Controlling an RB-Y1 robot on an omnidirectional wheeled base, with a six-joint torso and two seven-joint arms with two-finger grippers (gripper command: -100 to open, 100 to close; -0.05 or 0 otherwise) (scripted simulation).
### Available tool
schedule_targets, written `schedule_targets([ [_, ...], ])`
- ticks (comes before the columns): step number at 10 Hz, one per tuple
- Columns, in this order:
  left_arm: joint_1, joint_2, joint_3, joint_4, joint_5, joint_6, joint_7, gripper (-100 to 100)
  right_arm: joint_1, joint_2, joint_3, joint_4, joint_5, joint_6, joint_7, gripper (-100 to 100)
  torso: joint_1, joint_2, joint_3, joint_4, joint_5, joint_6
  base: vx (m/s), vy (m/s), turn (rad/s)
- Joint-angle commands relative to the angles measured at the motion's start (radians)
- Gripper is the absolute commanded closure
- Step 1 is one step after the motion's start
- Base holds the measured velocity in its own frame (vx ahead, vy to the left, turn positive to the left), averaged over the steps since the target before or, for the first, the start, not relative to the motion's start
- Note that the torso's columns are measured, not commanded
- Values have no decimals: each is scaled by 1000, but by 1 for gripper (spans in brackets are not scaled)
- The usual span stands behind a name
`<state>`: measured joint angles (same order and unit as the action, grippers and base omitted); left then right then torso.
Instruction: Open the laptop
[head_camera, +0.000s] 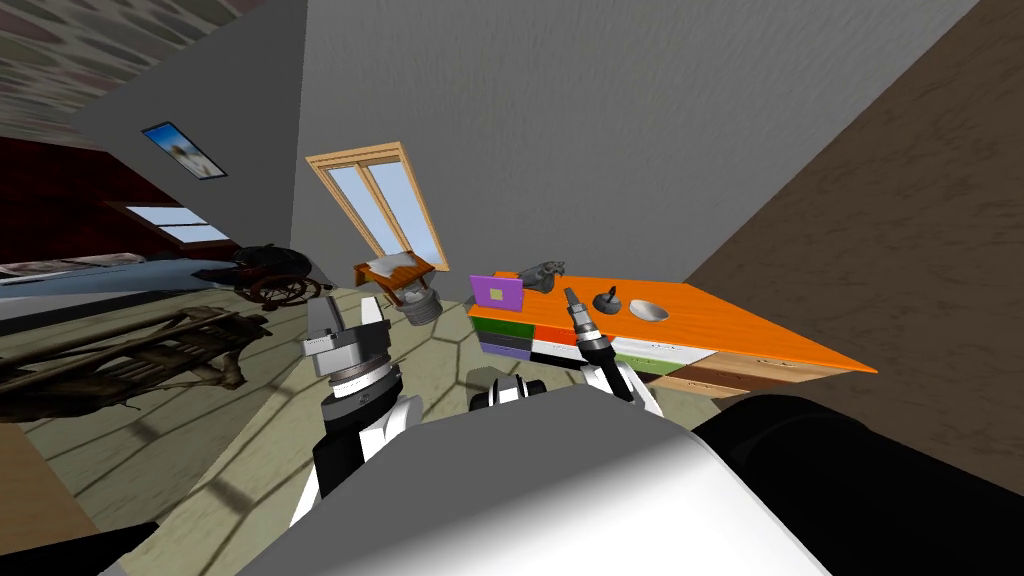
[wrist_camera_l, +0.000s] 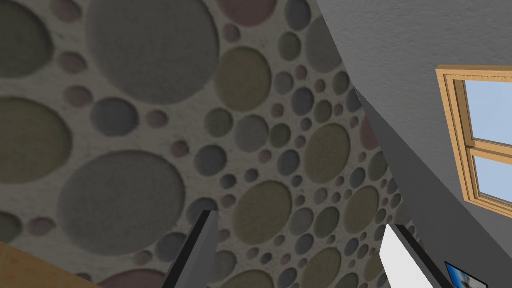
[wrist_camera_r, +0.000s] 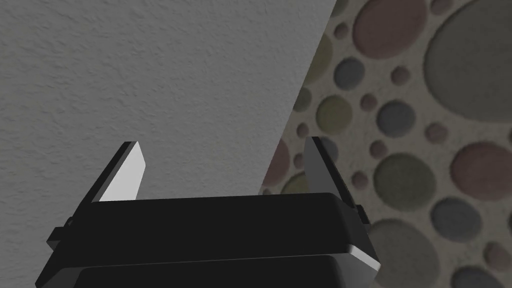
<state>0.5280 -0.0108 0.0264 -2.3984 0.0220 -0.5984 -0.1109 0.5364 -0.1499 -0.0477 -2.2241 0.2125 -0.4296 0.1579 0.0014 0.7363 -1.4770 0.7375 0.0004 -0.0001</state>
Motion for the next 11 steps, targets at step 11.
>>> schedule_targets([
  [11,0,0,0,0,0,0,0,0,49,-46,-257,88,326,83,336,-100,2,2,1,1,1,0,115,248,-31],
])
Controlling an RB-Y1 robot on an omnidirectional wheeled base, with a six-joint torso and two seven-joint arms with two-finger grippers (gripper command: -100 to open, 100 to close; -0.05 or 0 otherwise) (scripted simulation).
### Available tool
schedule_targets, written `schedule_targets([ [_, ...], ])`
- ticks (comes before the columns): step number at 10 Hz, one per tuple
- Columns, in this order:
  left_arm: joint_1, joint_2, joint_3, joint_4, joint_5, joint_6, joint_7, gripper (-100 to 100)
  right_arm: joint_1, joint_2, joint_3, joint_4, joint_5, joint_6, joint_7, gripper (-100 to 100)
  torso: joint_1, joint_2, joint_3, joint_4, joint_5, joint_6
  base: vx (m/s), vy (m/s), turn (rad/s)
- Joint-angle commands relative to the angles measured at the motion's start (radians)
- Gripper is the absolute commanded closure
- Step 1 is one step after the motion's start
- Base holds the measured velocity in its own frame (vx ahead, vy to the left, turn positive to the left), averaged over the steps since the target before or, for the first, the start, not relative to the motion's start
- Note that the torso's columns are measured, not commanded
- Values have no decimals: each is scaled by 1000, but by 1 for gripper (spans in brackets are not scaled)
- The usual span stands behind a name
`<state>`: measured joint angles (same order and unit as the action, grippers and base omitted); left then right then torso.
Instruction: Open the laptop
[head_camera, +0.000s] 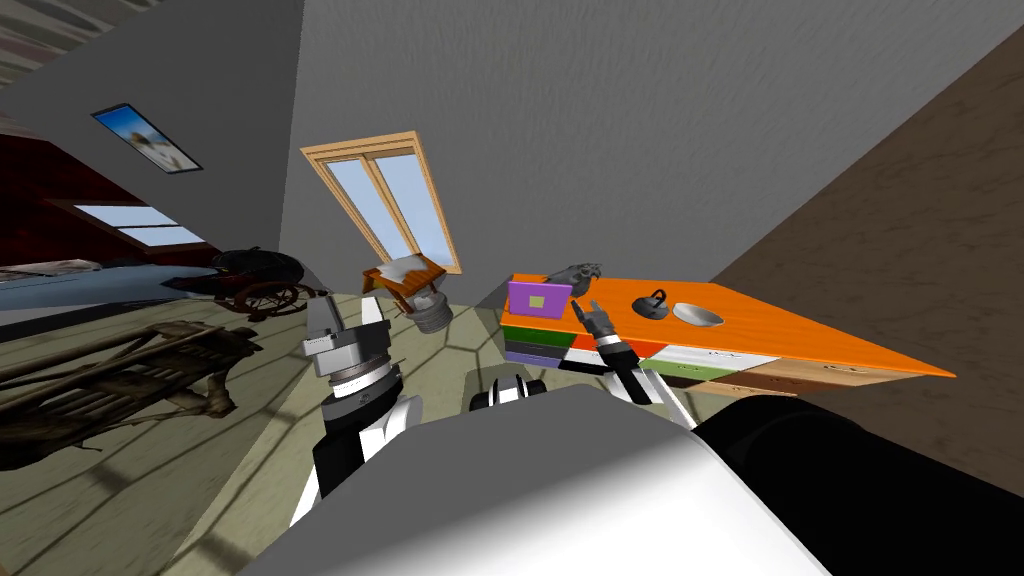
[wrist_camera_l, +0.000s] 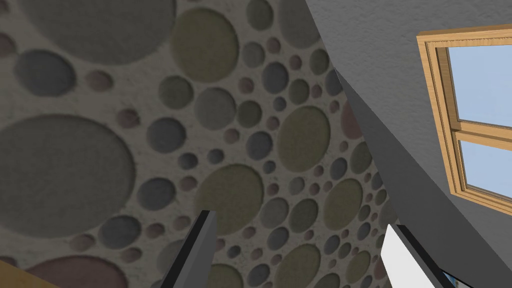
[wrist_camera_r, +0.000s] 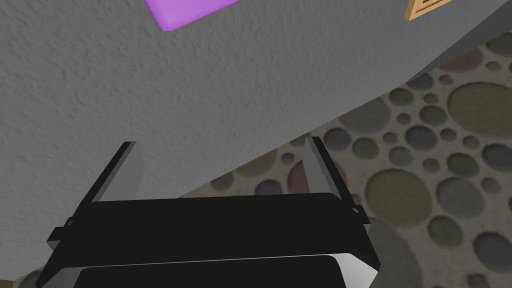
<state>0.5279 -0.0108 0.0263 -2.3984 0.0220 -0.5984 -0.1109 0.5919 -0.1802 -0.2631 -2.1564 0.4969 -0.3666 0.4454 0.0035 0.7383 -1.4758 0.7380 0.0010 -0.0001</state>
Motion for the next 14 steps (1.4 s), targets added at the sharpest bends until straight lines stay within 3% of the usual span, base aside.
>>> schedule_targets([
  [1,0,0,0,0,0,0,0,0,-4,-19,-63,30,66,28,77,-100,0,0,0,0,0,0,145,296,-14],
  [7,0,0,0,0,0,0,0,0,1,-55,-177,101,178,69,240,-100,-3,2,1,1,-1,0,125,262,13],
  [14,0,0,0,0,0,0,0,0,-5,-114,-281,193,252,110,399,-100,-6,-2,-1,0,-2,0,121,207,40],
])
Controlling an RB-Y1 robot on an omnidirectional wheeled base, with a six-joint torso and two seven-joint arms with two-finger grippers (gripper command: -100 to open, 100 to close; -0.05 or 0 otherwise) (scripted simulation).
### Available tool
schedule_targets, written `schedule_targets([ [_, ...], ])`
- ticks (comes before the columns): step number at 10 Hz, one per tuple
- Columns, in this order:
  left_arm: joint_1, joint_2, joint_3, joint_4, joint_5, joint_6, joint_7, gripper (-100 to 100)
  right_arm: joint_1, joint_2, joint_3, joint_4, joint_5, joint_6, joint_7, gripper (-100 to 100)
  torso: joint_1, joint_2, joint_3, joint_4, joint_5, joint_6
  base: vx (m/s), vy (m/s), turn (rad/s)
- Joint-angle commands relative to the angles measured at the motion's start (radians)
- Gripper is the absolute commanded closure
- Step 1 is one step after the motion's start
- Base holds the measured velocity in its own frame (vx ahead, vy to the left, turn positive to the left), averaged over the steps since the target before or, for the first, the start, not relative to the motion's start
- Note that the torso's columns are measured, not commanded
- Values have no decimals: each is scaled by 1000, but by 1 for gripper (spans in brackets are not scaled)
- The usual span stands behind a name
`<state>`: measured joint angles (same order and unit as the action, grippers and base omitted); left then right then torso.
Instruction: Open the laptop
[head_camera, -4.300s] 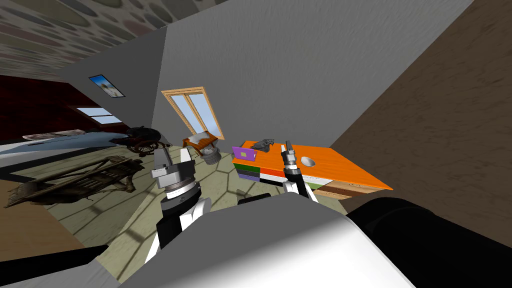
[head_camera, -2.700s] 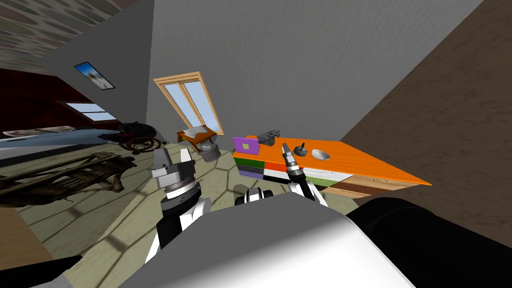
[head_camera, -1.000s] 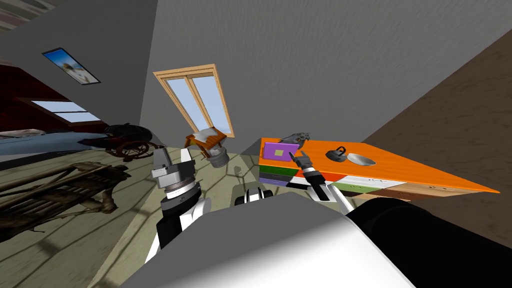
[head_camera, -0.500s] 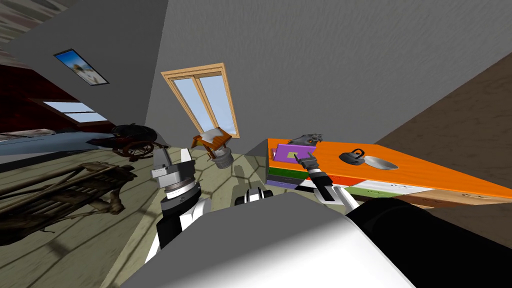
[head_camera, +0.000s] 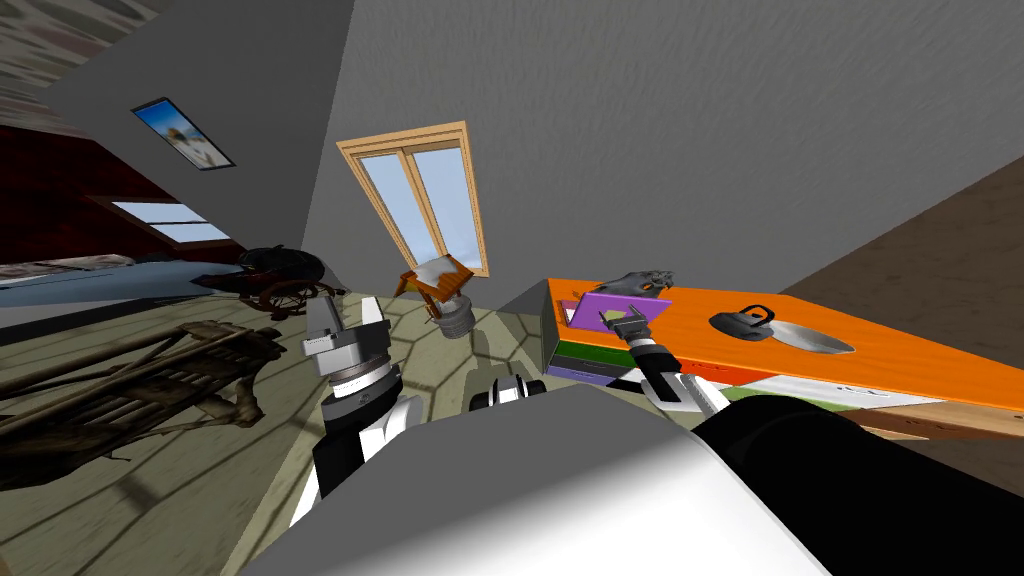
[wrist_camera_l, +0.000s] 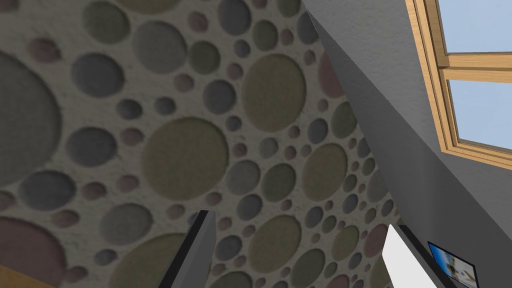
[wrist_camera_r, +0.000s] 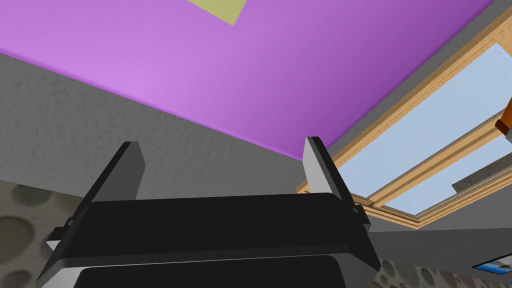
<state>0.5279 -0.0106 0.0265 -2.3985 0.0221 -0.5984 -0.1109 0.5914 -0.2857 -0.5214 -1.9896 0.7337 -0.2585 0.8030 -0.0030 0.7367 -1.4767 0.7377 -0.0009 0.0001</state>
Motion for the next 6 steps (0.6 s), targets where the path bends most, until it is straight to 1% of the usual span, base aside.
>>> schedule_targets([
  [1,0,0,0,0,0,0,0,0,-6,-18,-35,37,24,7,61,-100,3,0,0,0,1,0,132,194,34],
  [2,0,0,0,0,0,0,0,0,-7,-28,-47,47,32,11,78,-100,4,1,0,0,1,0,94,195,32],
  [3,0,0,0,0,0,0,0,0,-8,-48,-67,65,46,19,109,-100,4,3,2,1,1,0,82,227,37],
  [4,0,0,0,0,0,0,0,0,-9,-58,-76,72,52,22,122,-100,5,4,2,1,2,0,101,199,27],
  [6,0,0,0,0,0,0,0,0,-9,-89,-99,89,71,31,156,-100,1,0,0,0,0,0,109,154,14],
])
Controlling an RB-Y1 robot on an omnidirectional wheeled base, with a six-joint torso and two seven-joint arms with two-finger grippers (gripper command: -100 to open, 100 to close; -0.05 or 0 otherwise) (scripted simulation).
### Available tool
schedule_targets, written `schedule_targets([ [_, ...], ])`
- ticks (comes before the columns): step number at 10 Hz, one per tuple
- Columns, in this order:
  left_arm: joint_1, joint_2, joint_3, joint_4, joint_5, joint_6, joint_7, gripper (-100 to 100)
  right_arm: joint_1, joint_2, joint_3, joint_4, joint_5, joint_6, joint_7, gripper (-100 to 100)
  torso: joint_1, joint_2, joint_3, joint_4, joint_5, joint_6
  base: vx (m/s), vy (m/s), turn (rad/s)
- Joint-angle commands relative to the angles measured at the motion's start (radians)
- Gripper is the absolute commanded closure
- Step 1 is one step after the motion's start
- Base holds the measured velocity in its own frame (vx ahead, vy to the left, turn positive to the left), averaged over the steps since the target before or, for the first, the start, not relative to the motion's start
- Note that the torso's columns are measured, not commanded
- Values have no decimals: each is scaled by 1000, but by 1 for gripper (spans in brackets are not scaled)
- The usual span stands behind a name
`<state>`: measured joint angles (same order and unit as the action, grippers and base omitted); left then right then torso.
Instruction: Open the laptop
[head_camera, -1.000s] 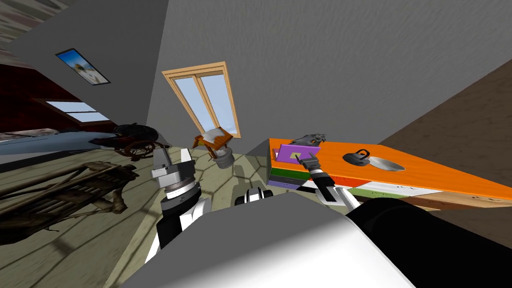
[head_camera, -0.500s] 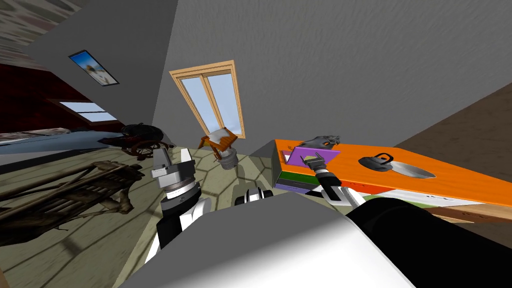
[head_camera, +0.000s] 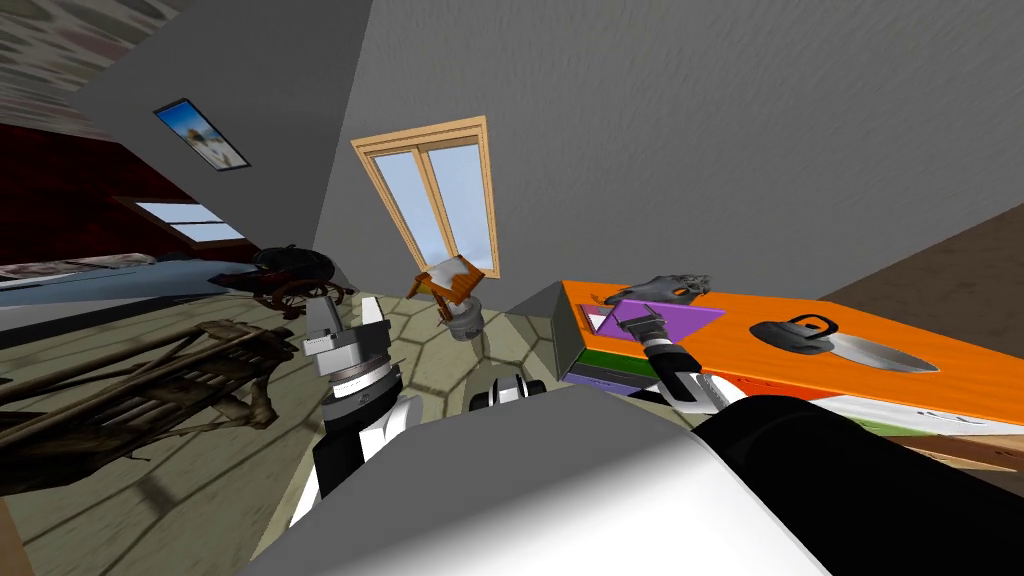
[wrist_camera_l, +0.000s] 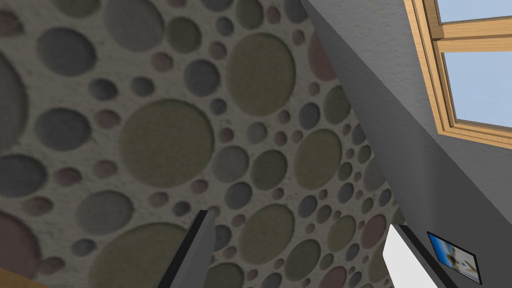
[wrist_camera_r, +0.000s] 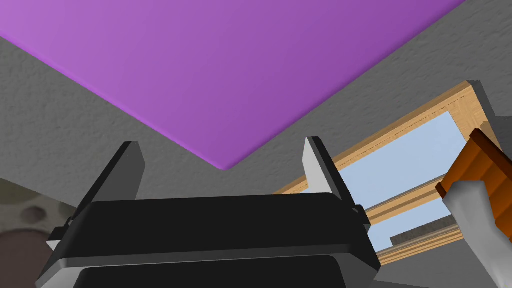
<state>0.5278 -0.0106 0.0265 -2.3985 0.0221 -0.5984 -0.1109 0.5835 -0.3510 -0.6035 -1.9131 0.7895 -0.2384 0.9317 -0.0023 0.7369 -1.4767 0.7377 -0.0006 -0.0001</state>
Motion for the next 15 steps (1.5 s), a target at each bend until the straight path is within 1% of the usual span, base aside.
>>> schedule_targets([
  [1,0,0,0,0,0,0,0,0,-3,-13,-12,12,9,4,18,-100,-1,1,0,0,0,0,40,59,-2],
  [2,0,0,0,0,0,0,0,0,17,-45,-27,1,0,20,-1,-100,-4,4,2,1,-1,0,108,7,45],
  [3,0,0,0,0,0,0,0,0,10,-27,-22,5,4,8,12,-100,-4,0,1,0,-1,0,68,-2,13],
  [4,0,0,0,0,0,0,0,0,11,-29,-24,4,3,10,10,100,-1,2,1,0,-1,0,7,-2,-19],
  [5,0,0,0,0,0,0,0,0,60,-79,-32,16,-14,19,-34,100,0,2,2,0,-1,-1,27,27,84],
  [6,0,0,0,0,0,0,0,0,86,-105,-38,29,-31,28,-58,100,1,1,0,0,1,0,97,44,79],
  [7,0,0,0,0,0,0,0,0,110,-135,-38,29,-31,28,-78,100,3,-3,-2,-1,1,0,94,33,23],
  [8,0,0,0,0,0,0,0,0,140,-164,-45,42,-49,37,-110,100,2,-3,-2,-1,0,-1,72,38,73],
  [9,0,0,0,0,0,0,0,0,159,-188,-45,42,-49,37,-122,100,-1,-2,-1,-1,-1,-1,47,27,35],
  [10,0,0,0,0,0,0,0,0,187,-218,-52,55,-66,46,-153,100,-2,0,0,0,-1,0,55,23,68],
  [11,0,0,0,0,0,0,0,0,208,-241,-52,55,-66,46,-166,100,-1,0,1,0,-1,0,48,15,29],
  [12,0,0,0,0,0,0,0,0,240,-275,-59,67,-84,55,-202,100,-1,1,1,0,-1,0,62,19,75],
  [13,0,0,0,0,0,0,0,0,258,-294,-59,67,-84,55,-210,100,0,0,0,0,-1,0,50,17,30],
  [14,0,0,0,0,0,0,0,0,293,-328,-65,80,-101,64,-248,100,1,0,0,0,0,0,58,23,60],
  [15,0,0,0,0,0,0,0,0,307,-347,-65,80,-101,64,-254,100,2,0,0,0,0,0,54,17,27],
])
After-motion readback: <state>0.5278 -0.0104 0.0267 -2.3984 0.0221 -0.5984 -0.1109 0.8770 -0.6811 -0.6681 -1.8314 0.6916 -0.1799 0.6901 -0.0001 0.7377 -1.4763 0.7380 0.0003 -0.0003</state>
